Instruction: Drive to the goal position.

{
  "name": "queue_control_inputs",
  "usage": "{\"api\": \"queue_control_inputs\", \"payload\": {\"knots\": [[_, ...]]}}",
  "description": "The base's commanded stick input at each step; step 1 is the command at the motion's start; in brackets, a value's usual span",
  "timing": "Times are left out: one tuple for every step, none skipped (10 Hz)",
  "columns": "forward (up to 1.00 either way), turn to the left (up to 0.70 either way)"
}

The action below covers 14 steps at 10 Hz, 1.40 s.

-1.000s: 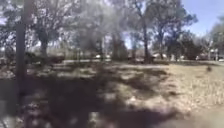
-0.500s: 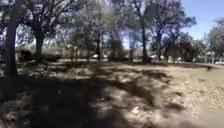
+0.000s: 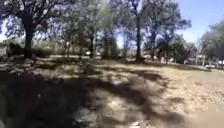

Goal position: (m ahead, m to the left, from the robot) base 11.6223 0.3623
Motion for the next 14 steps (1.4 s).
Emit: {"api": "queue_control_inputs", "payload": {"knots": [[0.7, -0.35], [0.7, -0.35], [0.7, -0.35], [0.7, -0.35], [0.7, -0.2], [0.7, -0.04], [0.7, 0.0], [0.7, 0.0], [0.7, -0.35], [0.7, -0.35], [0.7, -0.2], [0.7, 0.0], [0.7, 0.0], [0.7, 0.0]]}}
